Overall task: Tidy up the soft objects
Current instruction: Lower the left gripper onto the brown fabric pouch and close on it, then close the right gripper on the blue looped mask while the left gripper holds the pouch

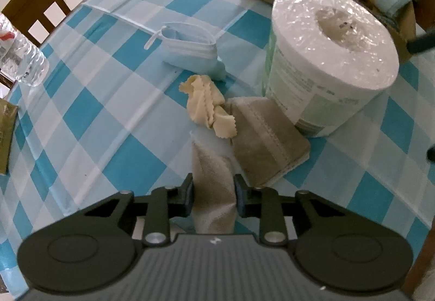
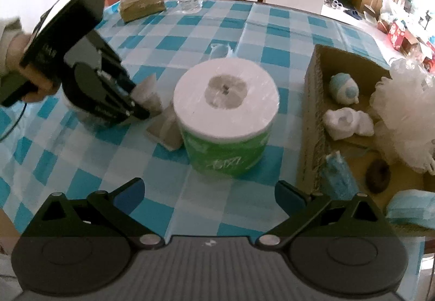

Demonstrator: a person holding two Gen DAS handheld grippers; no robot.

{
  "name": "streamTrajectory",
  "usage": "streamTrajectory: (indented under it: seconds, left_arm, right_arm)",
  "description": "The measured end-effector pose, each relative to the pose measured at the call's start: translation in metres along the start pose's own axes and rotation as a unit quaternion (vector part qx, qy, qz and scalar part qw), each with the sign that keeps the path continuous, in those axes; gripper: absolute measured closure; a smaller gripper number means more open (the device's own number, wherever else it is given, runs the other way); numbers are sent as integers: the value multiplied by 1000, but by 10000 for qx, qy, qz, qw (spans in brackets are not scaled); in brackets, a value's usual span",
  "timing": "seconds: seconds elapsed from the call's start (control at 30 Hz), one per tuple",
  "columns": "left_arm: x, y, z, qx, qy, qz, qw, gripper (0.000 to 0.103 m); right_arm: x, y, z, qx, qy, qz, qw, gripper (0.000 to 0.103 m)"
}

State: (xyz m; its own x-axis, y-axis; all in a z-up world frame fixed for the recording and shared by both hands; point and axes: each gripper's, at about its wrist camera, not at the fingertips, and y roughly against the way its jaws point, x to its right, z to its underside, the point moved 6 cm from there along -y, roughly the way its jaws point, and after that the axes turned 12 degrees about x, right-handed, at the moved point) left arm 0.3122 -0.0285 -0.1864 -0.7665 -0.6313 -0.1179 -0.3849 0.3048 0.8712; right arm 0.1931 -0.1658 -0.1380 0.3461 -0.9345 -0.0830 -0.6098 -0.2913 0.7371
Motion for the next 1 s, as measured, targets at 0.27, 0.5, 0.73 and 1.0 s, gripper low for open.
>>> streamTrajectory:
  seconds: [0.27,0.5,0.73,1.0]
  left_arm:
    - [0,1,-1,61,60,-7,10000,77]
    - [-11,8,-10,316,329,-93,9989,80]
    - [-21,-2,-14,366,603,-158,9974,80]
    - [-25,0,-14,399,722,-134,9965,80]
  right_arm:
    - [14,5,-54,287,176,28,9994,0]
    - [19,-21,-103,462,438,-65,9980,0]
    - [30,-62,-127,158,146,-278,9994,1]
    - [36,-109,-144,-365,-212,-557,9976,7]
